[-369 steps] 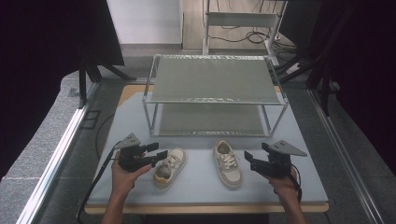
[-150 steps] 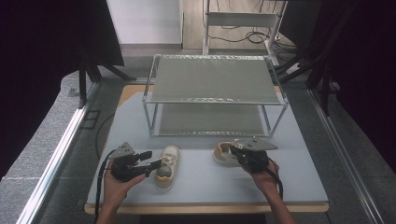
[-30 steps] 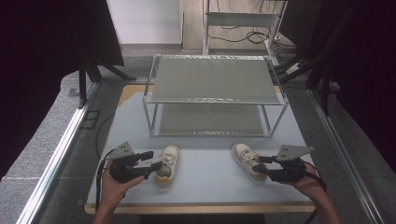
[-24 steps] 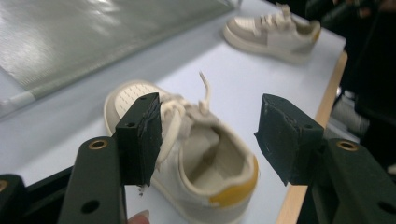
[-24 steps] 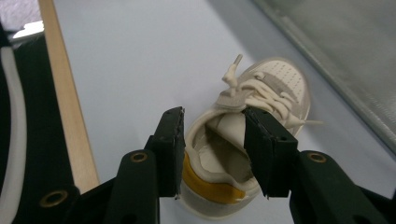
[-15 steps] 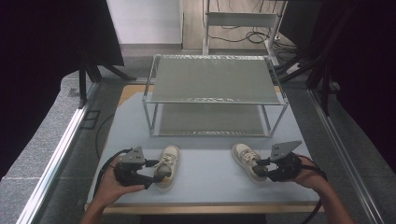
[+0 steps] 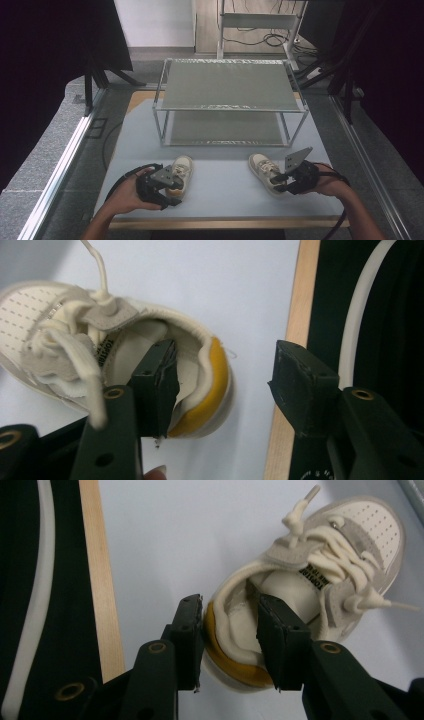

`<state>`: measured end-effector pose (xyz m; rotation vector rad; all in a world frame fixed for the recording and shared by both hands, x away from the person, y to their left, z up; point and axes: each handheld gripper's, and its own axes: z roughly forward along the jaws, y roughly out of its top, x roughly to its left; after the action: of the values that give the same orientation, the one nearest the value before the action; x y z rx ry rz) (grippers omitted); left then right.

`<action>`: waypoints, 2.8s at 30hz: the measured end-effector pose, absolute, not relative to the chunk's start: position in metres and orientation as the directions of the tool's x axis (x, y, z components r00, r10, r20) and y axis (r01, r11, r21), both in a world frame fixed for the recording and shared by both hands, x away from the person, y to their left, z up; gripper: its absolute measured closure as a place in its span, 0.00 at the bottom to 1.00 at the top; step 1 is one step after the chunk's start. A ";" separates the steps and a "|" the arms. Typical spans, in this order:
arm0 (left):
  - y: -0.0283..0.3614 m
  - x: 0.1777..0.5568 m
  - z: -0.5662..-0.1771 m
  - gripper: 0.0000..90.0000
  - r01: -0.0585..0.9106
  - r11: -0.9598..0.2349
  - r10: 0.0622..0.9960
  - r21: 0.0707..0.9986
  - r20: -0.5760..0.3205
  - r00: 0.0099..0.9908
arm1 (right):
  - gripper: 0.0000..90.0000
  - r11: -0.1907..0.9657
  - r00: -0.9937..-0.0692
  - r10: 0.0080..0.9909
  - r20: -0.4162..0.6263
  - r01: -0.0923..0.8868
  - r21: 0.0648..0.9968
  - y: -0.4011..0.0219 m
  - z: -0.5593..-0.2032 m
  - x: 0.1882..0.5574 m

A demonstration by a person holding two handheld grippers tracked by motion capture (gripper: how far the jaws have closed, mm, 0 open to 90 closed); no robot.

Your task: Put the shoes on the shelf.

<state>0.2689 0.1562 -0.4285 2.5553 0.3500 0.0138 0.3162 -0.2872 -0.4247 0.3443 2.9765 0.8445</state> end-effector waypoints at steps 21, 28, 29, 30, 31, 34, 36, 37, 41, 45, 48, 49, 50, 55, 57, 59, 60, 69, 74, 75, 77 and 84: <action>0.131 0.295 -0.443 0.74 0.208 -0.910 0.157 0.358 -0.165 0.974 | 0.76 0.914 -0.994 0.022 0.103 0.062 0.401 -0.267 -0.432 0.334; 0.133 0.296 -0.443 0.75 0.201 -0.908 0.148 0.368 -0.168 0.975 | 0.82 0.940 -0.993 -0.029 0.116 0.013 0.342 -0.259 -0.437 0.335; 0.133 0.296 -0.443 0.76 0.201 -0.908 0.148 0.368 -0.168 0.975 | 0.82 0.940 -0.993 -0.029 0.116 0.013 0.342 -0.259 -0.437 0.335; 0.133 0.296 -0.443 0.76 0.196 -0.906 0.141 0.374 -0.169 0.975 | 0.83 0.937 -0.993 -0.032 0.113 0.010 0.350 -0.260 -0.437 0.335; 0.135 0.296 -0.441 0.79 0.194 -0.903 0.138 0.382 -0.169 0.976 | 0.83 0.934 -0.993 -0.032 0.110 0.010 0.357 -0.262 -0.437 0.334; 0.137 0.296 -0.439 0.81 0.178 -0.898 0.131 0.401 -0.142 0.981 | 0.83 0.931 -0.996 -0.037 0.085 -0.003 0.364 -0.263 -0.437 0.331; 0.136 0.294 -0.440 0.81 0.164 -0.902 0.124 0.399 -0.124 0.985 | 0.84 0.928 -0.997 -0.042 0.064 -0.015 0.371 -0.263 -0.437 0.328; 0.135 0.293 -0.439 0.81 0.156 -0.902 0.119 0.402 -0.115 0.986 | 0.84 0.926 -0.998 -0.037 0.048 -0.016 0.377 -0.263 -0.437 0.327; 0.134 0.288 -0.429 0.81 0.118 -0.885 0.091 0.451 -0.081 0.992 | 0.84 0.904 -0.999 -0.041 0.013 -0.032 0.427 -0.265 -0.433 0.321; 0.129 0.288 -0.414 0.81 0.086 -0.872 0.073 0.482 -0.045 0.996 | 0.84 0.886 -0.998 -0.049 -0.032 -0.059 0.461 -0.260 -0.422 0.317; 0.124 0.294 -0.408 0.81 0.074 -0.869 0.064 0.489 -0.037 0.997 | 0.84 0.878 -0.997 -0.050 -0.054 -0.070 0.474 -0.255 -0.415 0.317; 0.124 0.294 -0.408 0.81 0.074 -0.869 0.064 0.489 -0.037 0.997 | 0.84 0.878 -0.997 -0.050 -0.054 -0.070 0.474 -0.255 -0.415 0.317; 0.123 0.296 -0.407 0.81 0.073 -0.867 0.065 0.493 -0.033 0.997 | 0.84 0.874 -0.997 -0.041 -0.066 -0.068 0.481 -0.251 -0.412 0.318; 0.113 0.310 -0.404 0.81 0.068 -0.860 0.071 0.506 -0.012 0.997 | 0.84 0.858 -0.997 -0.021 -0.075 -0.057 0.510 -0.242 -0.405 0.328; 0.110 0.315 -0.402 0.81 0.061 -0.857 0.067 0.512 -0.007 0.998 | 0.84 0.858 -0.997 -0.021 -0.076 -0.057 0.510 -0.240 -0.404 0.330; 0.105 0.323 -0.401 0.81 0.056 -0.850 0.062 0.524 -0.007 0.998 | 0.84 0.858 -0.997 -0.021 -0.076 -0.057 0.511 -0.235 -0.403 0.334; 0.104 0.325 -0.400 0.81 0.055 -0.850 0.062 0.525 -0.005 0.998 | 0.84 0.855 -0.997 -0.014 -0.076 -0.051 0.515 -0.231 -0.403 0.339; 0.086 0.354 -0.400 0.81 0.053 -0.836 0.064 0.546 0.002 0.998 | 0.84 0.843 -0.997 0.028 -0.074 -0.017 0.538 -0.217 -0.401 0.366; 0.077 0.367 -0.403 0.81 0.049 -0.831 0.058 0.555 -0.002 0.998 | 0.84 0.845 -0.997 0.039 -0.070 -0.004 0.535 -0.212 -0.402 0.377; 0.075 0.369 -0.405 0.81 0.052 -0.823 0.059 0.566 -0.005 0.998 | 0.84 0.845 -0.997 0.042 -0.071 -0.002 0.534 -0.211 -0.402 0.379; 0.074 0.374 -0.407 0.81 0.039 -0.823 0.049 0.566 0.003 0.999 | 0.84 0.844 -0.997 0.045 -0.064 0.004 0.536 -0.209 -0.402 0.384; 0.070 0.391 -0.416 0.81 0.061 -0.807 0.071 0.587 -0.006 0.997 | 0.84 0.848 -0.996 0.065 -0.065 0.021 0.529 -0.204 -0.405 0.395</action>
<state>0.3907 0.0701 -0.4158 2.5127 0.0913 0.0217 0.3955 -0.2040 -0.4049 0.0686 2.9419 0.8413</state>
